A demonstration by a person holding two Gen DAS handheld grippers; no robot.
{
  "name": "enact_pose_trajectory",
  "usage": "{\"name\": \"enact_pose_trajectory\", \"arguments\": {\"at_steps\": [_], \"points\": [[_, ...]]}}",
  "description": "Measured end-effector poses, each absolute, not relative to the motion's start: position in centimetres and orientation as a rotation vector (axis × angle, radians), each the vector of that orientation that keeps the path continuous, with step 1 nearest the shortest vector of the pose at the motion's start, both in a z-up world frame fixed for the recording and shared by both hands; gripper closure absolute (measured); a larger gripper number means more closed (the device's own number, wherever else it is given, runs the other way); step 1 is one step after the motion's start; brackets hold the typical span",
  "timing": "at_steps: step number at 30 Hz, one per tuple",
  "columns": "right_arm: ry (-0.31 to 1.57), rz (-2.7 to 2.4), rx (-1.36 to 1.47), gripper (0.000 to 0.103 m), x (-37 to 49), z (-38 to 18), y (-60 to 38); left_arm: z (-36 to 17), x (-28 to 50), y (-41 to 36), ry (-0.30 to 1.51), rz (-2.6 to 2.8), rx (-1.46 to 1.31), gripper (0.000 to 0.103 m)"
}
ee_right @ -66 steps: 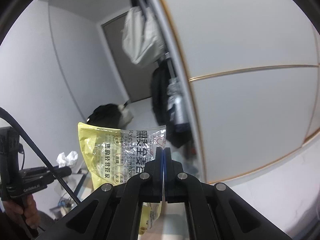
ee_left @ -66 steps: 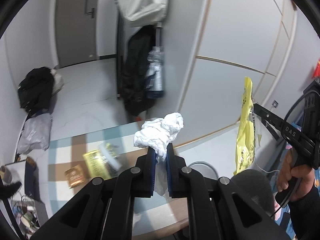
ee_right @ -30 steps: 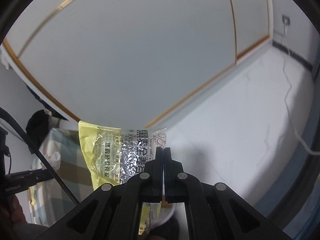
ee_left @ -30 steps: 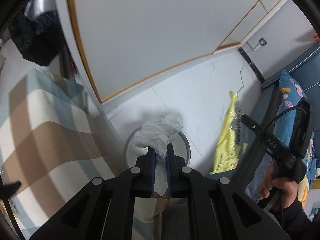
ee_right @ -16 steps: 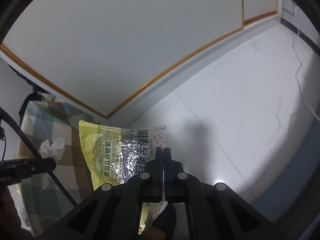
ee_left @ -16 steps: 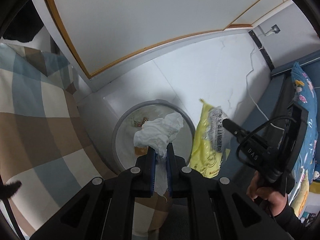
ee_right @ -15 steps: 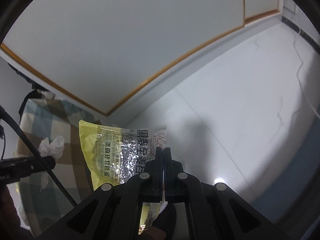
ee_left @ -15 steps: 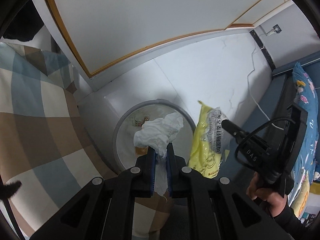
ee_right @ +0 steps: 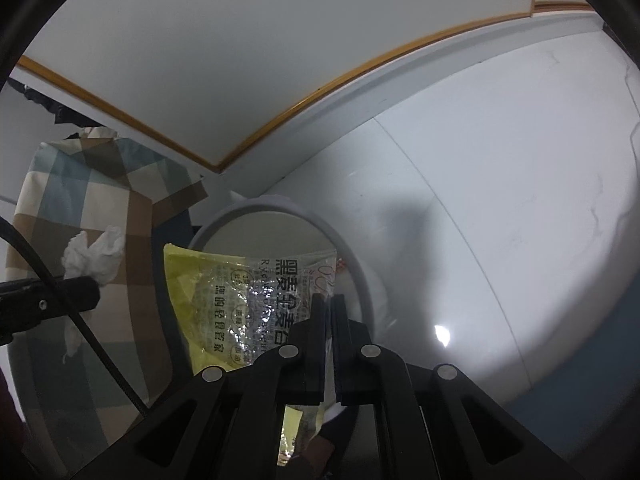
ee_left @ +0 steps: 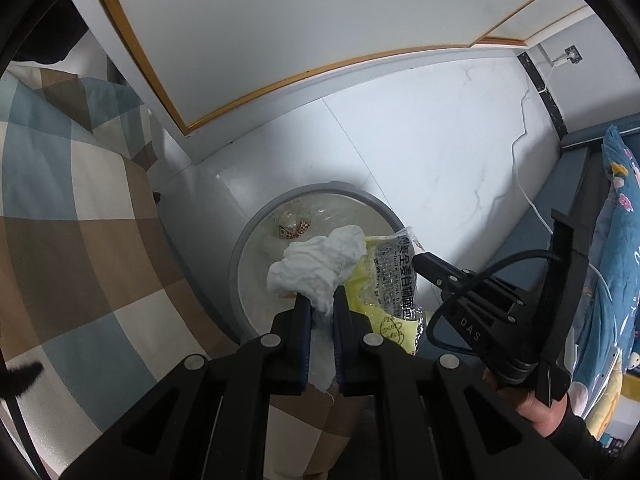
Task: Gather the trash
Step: 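Open the right tool to drop the yellow bag while the left tool drops the tissue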
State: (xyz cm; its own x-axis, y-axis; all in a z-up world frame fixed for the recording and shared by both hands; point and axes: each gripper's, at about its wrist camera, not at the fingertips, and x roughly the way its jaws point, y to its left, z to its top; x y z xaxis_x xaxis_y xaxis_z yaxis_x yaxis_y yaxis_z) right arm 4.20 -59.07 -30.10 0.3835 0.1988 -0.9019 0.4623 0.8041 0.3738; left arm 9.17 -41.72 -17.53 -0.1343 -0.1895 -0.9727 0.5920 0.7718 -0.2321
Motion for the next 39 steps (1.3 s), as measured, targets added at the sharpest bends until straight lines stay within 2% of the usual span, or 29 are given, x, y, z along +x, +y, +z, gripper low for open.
{"name": "enact_pose_trajectory", "arguments": {"at_steps": [4,8,18,26,27,31,32,36,39], "points": [[1.181,-0.179,0.676,0.087,4.0,-30.0,-59.3,-17.6,9.4,-41.4,1.575,-0.682,0.315,0.097],[1.179,-0.192,0.684,0.068,3.7,-29.7,-59.9,-17.7,9.5,-41.2,1.586,-0.682,0.302,0.097],[1.145,-0.210,0.723,0.067,3.0,-28.3,-60.1,-18.8,8.7,-42.0,1.649,-0.725,0.321,0.096],[1.099,-0.235,0.728,0.061,1.9,-26.3,-60.3,-20.0,8.4,-42.3,1.721,-0.736,0.335,0.092],[1.094,-0.237,0.731,0.061,1.8,-26.1,-60.3,-20.1,8.2,-42.3,1.726,-0.738,0.335,0.091],[1.080,-0.246,0.739,0.060,1.3,-25.4,-60.7,-20.1,8.2,-42.3,1.732,-0.723,0.344,0.063],[1.078,-0.246,0.739,0.060,1.3,-25.2,-60.7,-20.0,8.2,-42.2,1.727,-0.716,0.340,0.059],[1.062,-0.248,0.744,0.059,1.1,-24.8,-60.8,-19.9,8.5,-41.9,1.725,-0.701,0.326,0.056],[1.049,-0.257,0.745,0.059,1.0,-24.4,-60.9,-19.5,8.4,-41.9,1.714,-0.705,0.322,0.048]]}}
